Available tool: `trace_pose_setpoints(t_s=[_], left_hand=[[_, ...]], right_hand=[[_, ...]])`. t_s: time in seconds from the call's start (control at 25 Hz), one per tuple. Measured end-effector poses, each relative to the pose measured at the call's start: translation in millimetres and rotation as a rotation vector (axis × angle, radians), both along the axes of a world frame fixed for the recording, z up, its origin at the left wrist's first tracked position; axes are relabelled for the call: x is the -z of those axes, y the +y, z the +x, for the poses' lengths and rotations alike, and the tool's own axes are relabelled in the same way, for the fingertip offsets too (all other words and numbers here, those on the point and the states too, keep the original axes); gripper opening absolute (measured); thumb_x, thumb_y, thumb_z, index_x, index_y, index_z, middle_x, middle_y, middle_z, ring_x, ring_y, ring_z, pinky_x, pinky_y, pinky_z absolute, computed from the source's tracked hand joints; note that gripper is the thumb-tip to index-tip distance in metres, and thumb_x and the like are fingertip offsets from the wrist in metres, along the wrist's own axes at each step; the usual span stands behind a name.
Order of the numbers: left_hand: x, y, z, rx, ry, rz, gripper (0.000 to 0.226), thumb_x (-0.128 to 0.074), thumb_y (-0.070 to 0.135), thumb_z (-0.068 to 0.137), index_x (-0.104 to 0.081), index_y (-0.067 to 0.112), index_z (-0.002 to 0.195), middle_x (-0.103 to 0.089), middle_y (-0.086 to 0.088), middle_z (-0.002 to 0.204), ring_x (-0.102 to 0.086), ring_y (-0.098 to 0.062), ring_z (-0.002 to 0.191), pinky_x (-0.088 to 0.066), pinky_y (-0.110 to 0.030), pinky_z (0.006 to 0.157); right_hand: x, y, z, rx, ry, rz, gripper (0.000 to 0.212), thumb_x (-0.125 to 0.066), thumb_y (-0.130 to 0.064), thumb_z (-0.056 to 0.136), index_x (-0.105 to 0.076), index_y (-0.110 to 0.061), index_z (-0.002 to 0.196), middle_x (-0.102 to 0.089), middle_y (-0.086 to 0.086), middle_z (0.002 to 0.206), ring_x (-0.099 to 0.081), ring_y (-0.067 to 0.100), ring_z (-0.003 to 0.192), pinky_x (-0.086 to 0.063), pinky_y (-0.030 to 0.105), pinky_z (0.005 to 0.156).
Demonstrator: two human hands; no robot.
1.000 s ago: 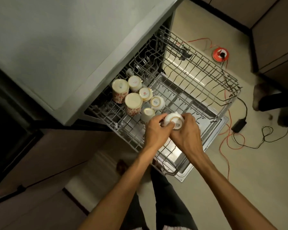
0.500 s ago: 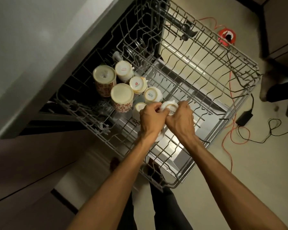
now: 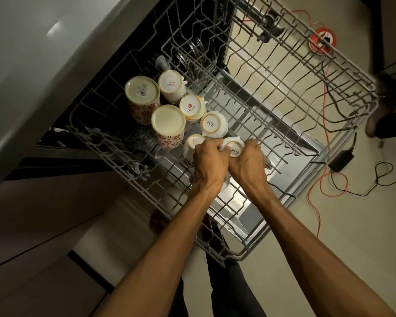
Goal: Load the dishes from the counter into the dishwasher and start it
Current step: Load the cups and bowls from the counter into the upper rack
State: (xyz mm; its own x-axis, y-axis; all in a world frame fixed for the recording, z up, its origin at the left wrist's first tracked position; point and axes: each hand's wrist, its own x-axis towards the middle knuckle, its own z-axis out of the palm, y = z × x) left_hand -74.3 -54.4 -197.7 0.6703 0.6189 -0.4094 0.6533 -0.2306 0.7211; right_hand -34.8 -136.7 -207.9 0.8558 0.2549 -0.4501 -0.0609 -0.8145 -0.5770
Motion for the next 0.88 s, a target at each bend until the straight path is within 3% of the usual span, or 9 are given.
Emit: trace_pose_setpoints(t_s=[0.16, 0.36, 0.48, 0.56, 0.64, 0.72, 0.84, 0.88], left_hand=[[2.7, -4.2, -1.8, 0.018, 0.068, 0.039, 0.025, -0.067, 0.024, 0.091, -0.071, 0.01, 0.111, -0.07, -0.007, 0.1, -0.067, -0.02, 0.089, -0.058, -0.031, 0.077], [-10.3, -4.3, -5.6, 0.084, 0.116, 0.025, 0.031, -0.062, 0.022, 0.094, -0.063, 0.008, 0.122, -0.065, -0.011, 0.113, -0.064, -0.022, 0.098, -0.052, -0.024, 0.079], [-30.7, -0.1, -14.7, 0.101, 0.083, 0.043, 0.026, -0.06, 0.023, 0.095, -0.065, 0.009, 0.116, -0.059, -0.004, 0.103, -0.06, -0.016, 0.092, -0.043, -0.012, 0.068], [-50.9, 4.2, -23.5, 0.069, 0.044, 0.04, 0.026, -0.059, 0.022, 0.095, -0.066, 0.01, 0.117, -0.055, 0.0, 0.098, -0.056, -0.01, 0.087, -0.039, -0.007, 0.06], [-68.7, 9.0, -32.1, 0.038, -0.006, 0.063, 0.031, -0.06, 0.024, 0.095, -0.065, 0.01, 0.122, -0.063, -0.005, 0.104, -0.057, -0.009, 0.093, -0.046, -0.008, 0.07], [-83.8, 12.1, -41.4, 0.035, -0.043, 0.099, 0.034, -0.062, 0.023, 0.094, -0.063, 0.009, 0.125, -0.066, -0.009, 0.117, -0.059, -0.016, 0.107, -0.048, -0.019, 0.087], [-105.6, 13.8, -55.8, 0.038, -0.094, 0.14, 0.035, -0.062, 0.022, 0.093, -0.062, 0.009, 0.126, -0.065, -0.007, 0.124, -0.058, -0.017, 0.115, -0.048, -0.027, 0.096], [-113.9, 14.4, -61.3, 0.043, -0.112, 0.145, 0.036, -0.062, 0.023, 0.094, -0.061, 0.01, 0.127, -0.064, -0.005, 0.126, -0.057, -0.015, 0.117, -0.047, -0.023, 0.099]], right_hand=[[-0.9, -1.9, -2.6, -0.025, 0.038, 0.005, 0.053, -0.067, -0.038, 0.09, -0.047, 0.0, 0.121, -0.054, 0.017, 0.115, -0.05, 0.023, 0.091, -0.039, 0.031, 0.07], [-15.3, -5.7, -2.2, -0.074, 0.091, -0.012, 0.057, -0.063, -0.049, 0.089, -0.047, -0.008, 0.124, -0.055, 0.012, 0.117, -0.056, 0.026, 0.094, -0.043, 0.033, 0.071], [-30.3, -12.5, -0.3, -0.105, 0.075, -0.054, 0.055, -0.062, -0.054, 0.087, -0.049, -0.011, 0.12, -0.058, 0.009, 0.112, -0.058, 0.025, 0.091, -0.045, 0.034, 0.068], [-48.6, -15.8, -0.4, -0.102, 0.057, -0.034, 0.044, -0.062, -0.043, 0.088, -0.052, -0.013, 0.119, -0.061, 0.007, 0.111, -0.057, 0.022, 0.09, -0.045, 0.033, 0.068], [-70.5, -16.7, -3.1, -0.105, 0.042, 0.038, 0.041, -0.06, -0.034, 0.092, -0.053, -0.012, 0.125, -0.063, 0.008, 0.117, -0.059, 0.02, 0.094, -0.05, 0.034, 0.077], [-94.1, -15.3, -8.1, -0.14, 0.002, 0.101, 0.043, -0.057, -0.033, 0.095, -0.052, -0.01, 0.132, -0.062, 0.007, 0.127, -0.06, 0.019, 0.108, -0.05, 0.034, 0.089], [-123.3, -13.4, -16.0, -0.219, -0.077, 0.153, 0.042, -0.051, -0.035, 0.099, -0.053, -0.014, 0.134, -0.061, 0.004, 0.132, -0.057, 0.019, 0.118, -0.047, 0.039, 0.099], [-131.4, -12.9, -18.7, -0.243, -0.098, 0.161, 0.042, -0.049, -0.037, 0.099, -0.053, -0.015, 0.134, -0.06, 0.004, 0.133, -0.056, 0.019, 0.12, -0.046, 0.041, 0.101]])
